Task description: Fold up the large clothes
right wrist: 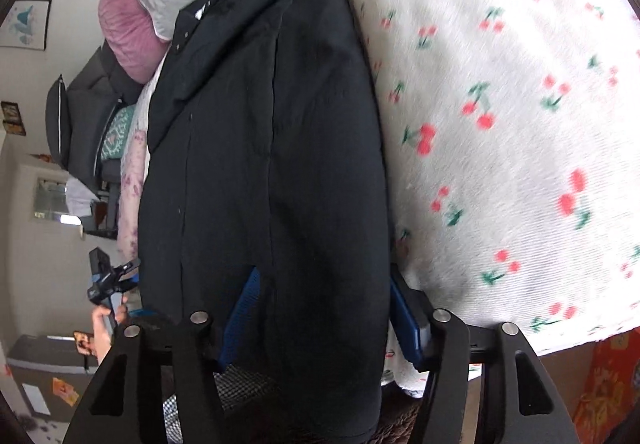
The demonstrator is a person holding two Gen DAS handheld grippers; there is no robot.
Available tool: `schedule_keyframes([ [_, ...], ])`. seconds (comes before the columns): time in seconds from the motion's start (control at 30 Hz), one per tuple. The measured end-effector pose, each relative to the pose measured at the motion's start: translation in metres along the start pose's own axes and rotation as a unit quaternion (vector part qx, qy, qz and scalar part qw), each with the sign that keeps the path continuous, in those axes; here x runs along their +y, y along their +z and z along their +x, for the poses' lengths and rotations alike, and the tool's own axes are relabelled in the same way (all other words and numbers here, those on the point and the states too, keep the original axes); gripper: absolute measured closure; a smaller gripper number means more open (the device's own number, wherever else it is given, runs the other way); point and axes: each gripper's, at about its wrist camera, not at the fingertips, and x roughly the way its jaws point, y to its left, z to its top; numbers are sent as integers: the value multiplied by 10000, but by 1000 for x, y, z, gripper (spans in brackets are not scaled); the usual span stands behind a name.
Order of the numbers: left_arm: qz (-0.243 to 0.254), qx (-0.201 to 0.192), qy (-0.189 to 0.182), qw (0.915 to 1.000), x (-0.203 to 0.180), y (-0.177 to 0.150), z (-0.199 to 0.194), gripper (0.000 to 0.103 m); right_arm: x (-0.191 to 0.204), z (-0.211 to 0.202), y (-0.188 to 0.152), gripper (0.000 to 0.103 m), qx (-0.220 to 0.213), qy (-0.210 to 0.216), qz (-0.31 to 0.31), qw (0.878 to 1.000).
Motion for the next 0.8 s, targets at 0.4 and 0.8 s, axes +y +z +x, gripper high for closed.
schedule_keyframes([
  [0.4, 253, -333, -590, 9974, -28, -6, -37, 90, 49, -17, 4, 96, -349, 524, -616, 9961],
  [0.8, 1041, -2417, -1966, 9445, -120, -28, -198, 95, 152, -166, -6, 98, -2740, 1640, -1614, 9338],
])
